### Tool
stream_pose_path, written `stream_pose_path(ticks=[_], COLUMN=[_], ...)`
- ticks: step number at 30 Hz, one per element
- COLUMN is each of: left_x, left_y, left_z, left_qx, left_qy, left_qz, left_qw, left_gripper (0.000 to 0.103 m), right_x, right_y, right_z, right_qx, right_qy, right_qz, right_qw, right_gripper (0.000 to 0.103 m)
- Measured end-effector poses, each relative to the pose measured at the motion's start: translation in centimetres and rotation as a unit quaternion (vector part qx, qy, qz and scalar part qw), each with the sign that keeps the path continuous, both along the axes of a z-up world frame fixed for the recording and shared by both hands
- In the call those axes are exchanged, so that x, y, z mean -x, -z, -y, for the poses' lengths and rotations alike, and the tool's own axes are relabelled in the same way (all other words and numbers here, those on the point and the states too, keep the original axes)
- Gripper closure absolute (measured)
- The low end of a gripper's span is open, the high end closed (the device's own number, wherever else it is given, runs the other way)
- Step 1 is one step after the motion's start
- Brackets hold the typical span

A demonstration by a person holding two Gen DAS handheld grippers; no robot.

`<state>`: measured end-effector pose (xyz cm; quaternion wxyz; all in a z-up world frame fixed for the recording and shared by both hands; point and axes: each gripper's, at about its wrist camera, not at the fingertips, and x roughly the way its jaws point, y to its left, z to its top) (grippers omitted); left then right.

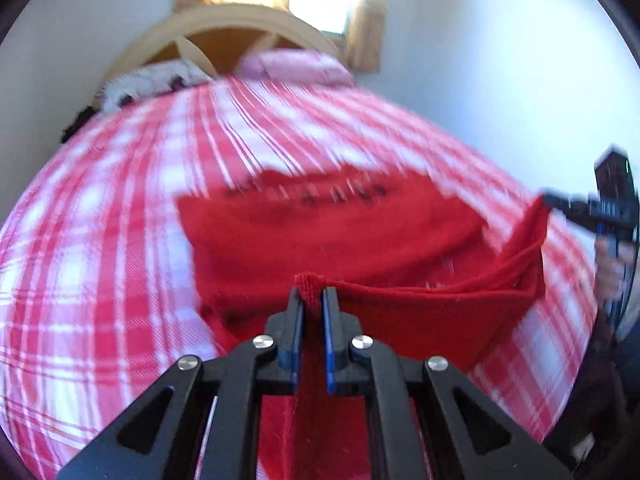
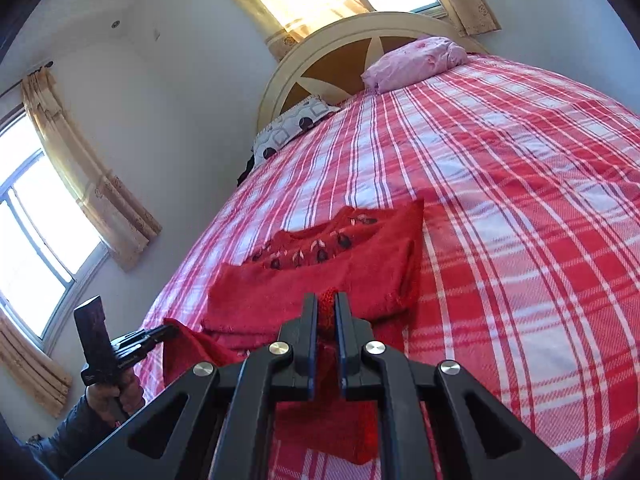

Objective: Fold small clothes

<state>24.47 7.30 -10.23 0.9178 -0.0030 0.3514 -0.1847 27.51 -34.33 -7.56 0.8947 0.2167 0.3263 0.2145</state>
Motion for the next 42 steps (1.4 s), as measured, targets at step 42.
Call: stream_pose_path(ticks=[42], left_x=[-20.6], left_y=[5.4], left_z=[-1.6], left_qx=[0.009], left_qy=[-0.120], left_qz=[-0.075], left_qw=[0.9899], left_gripper=[0.092], right_x=[-23.6], right_y=[8.7], right_z=[-1.2], right_qx=[0.107], right_qy=[0.116], right_qz=[-0.126], right_qw=[0.979], right_gripper=[0.093])
